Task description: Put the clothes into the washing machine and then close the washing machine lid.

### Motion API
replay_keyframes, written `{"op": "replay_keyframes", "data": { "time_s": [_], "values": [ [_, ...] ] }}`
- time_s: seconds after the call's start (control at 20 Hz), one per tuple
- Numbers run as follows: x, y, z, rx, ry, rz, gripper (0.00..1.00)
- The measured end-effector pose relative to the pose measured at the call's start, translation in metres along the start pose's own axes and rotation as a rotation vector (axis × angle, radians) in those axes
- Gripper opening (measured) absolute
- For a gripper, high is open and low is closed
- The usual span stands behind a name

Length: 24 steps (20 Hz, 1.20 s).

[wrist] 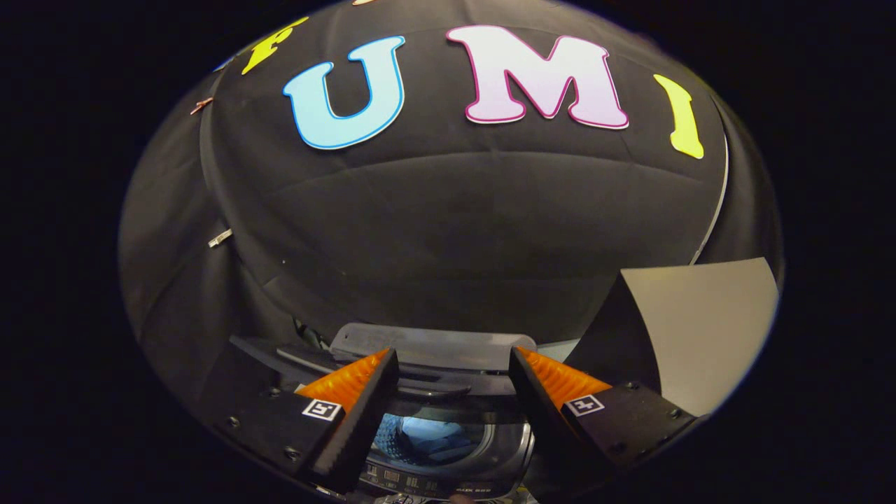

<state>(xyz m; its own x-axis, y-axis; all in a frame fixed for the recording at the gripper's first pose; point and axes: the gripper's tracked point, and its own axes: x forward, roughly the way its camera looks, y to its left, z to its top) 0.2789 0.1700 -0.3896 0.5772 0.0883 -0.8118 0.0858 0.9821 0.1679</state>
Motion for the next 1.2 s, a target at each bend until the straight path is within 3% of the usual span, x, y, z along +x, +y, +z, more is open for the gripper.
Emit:
{"op": "replay_keyframes", "data": {
  "time_s": [0.3, 0.8, 1.2],
  "values": [
    [0.019, -0.005, -0.071, -0.082, 0.226, -0.022, 0.99],
    [0.014, 0.004, -0.052, -0.095, 0.136, 0.002, 0.99],
    [-0.006, 0.032, -0.018, -0.098, 0.013, 0.099, 0.99]
  ]
}}
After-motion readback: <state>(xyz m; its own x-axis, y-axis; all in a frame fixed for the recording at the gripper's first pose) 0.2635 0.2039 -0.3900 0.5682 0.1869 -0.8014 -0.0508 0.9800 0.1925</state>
